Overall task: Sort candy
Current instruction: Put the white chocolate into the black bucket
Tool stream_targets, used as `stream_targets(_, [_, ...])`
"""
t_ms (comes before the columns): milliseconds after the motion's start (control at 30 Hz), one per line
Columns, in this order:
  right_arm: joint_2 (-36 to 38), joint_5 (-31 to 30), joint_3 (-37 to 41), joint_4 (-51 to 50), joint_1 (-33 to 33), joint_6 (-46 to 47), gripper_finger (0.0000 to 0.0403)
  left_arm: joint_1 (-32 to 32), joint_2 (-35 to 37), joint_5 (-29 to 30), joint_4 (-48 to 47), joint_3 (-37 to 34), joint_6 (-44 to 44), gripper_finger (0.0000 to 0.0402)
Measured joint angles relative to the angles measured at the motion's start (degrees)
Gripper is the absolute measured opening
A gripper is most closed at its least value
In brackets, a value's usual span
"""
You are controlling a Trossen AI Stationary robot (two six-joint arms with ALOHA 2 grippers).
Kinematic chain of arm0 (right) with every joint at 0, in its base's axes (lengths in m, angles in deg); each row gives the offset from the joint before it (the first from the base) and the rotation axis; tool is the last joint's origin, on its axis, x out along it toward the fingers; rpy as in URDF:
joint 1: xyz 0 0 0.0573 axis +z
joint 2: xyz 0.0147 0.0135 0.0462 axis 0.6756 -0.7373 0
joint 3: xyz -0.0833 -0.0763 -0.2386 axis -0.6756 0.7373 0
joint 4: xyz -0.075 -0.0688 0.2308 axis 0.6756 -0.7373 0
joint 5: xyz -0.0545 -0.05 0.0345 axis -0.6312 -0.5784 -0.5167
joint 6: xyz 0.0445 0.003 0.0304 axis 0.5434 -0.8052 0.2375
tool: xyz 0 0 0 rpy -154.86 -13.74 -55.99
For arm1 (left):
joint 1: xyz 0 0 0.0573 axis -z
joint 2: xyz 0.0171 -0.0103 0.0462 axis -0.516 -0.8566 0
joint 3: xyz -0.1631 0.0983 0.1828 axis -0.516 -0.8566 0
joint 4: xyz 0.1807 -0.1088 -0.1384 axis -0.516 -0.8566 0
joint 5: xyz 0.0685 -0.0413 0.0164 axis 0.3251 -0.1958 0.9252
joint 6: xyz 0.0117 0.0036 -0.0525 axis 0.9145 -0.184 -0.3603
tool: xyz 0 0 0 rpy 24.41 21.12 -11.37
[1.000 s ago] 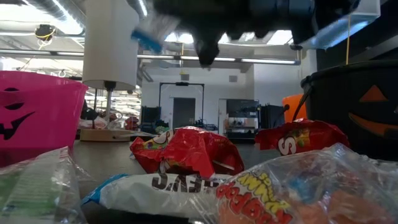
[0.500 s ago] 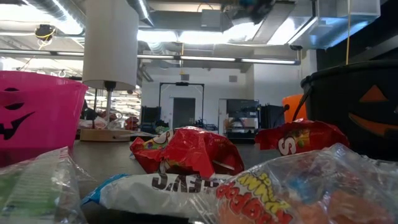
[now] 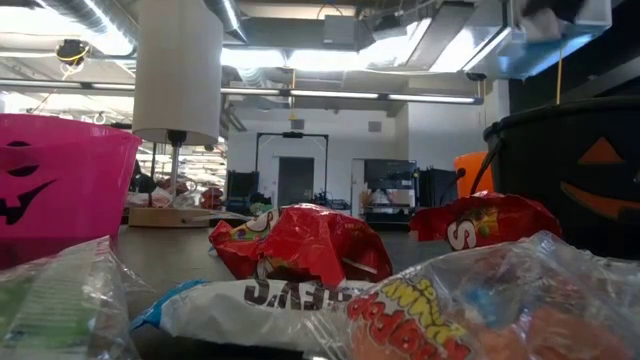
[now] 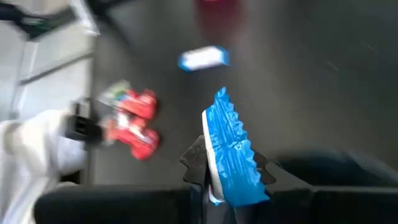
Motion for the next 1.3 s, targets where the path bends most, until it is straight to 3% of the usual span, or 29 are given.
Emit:
stream_targets(233, [3.8,-12.55,0.0,-16.34,-0.07,7.79,0.0044,-0.24,0.0,-0.07,0.02,0.0,-0.48,0.0126])
stream_targets(467, [3.38,-12.66,0.0,-17.66,-0.04,6.93,0.0056,-0.33,-0.04,-0.07,-0.03,0.0,-1.0,0.0126])
stream_targets(700, [2.46,-13.22,0.02,-17.98,-0.04,9.61,0.0141,-0.7,-0.04,-0.04,-0.1,0.0,-1.01,0.0126])
stream_targets(900, [0.69,-14.72,0.04,-17.57,0.02,10.87,0.0191,-1.55,-0.26,0.0,-1.53,0.0,-0.99,0.0126])
stream_targets(1067, [-0.71,-15.83,0.04,-14.16,0.72,9.3,0.0191,-3.25,-1.7,0.04,-5.79,-0.02,-0.97,0.0126])
stream_targets(1300, [-0.53,-20.2,0.04,0.37,5.52,0.44,0.0178,-5.6,-3.89,-0.16,-16.13,-0.07,-1.8,0.0126])
